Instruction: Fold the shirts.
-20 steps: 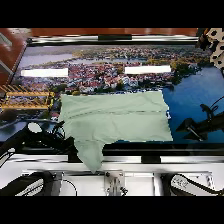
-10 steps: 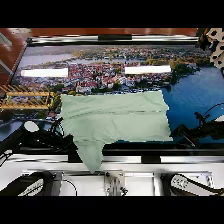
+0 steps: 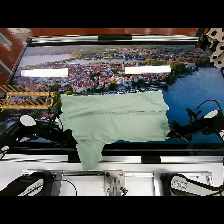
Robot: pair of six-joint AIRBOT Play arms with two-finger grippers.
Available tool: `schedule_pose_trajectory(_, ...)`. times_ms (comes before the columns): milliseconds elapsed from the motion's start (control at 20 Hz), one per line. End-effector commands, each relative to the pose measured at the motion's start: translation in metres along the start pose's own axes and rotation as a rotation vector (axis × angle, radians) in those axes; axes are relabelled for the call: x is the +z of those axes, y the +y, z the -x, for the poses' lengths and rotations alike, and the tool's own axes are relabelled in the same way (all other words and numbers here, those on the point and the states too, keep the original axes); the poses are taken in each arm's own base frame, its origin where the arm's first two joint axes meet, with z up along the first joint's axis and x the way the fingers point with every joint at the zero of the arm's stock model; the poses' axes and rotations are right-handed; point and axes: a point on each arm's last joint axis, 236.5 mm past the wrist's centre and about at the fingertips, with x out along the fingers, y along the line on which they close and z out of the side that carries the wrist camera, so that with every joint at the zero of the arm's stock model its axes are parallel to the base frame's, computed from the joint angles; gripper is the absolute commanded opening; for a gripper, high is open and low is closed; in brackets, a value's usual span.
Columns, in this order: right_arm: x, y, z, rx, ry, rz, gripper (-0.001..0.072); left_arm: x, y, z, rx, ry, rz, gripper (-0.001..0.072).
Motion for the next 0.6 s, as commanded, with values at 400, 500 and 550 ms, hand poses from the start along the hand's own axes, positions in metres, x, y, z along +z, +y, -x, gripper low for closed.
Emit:
schedule_pose_trajectory(400, 0.115, 0.099, 0.088, -0.027, -0.42, 0.251, 0.0056, 0.131, 0.013, 0.118, 0.181, -0.27, -0.107, 0.0031)
schedule_pose_trajectory(500, 0.137, 0.111, 0.087, -0.061, -0.451, 0.262, 0.0057, 0.155, 0.021, 0.119, 0.165, -0.267, -0.087, 0.0031)
schedule_pose_trajectory(550, 0.145, 0.118, 0.083, -0.061, -0.448, 0.276, 0.0057, 0.167, 0.023, 0.118, 0.156, -0.265, -0.08, 0.0031)
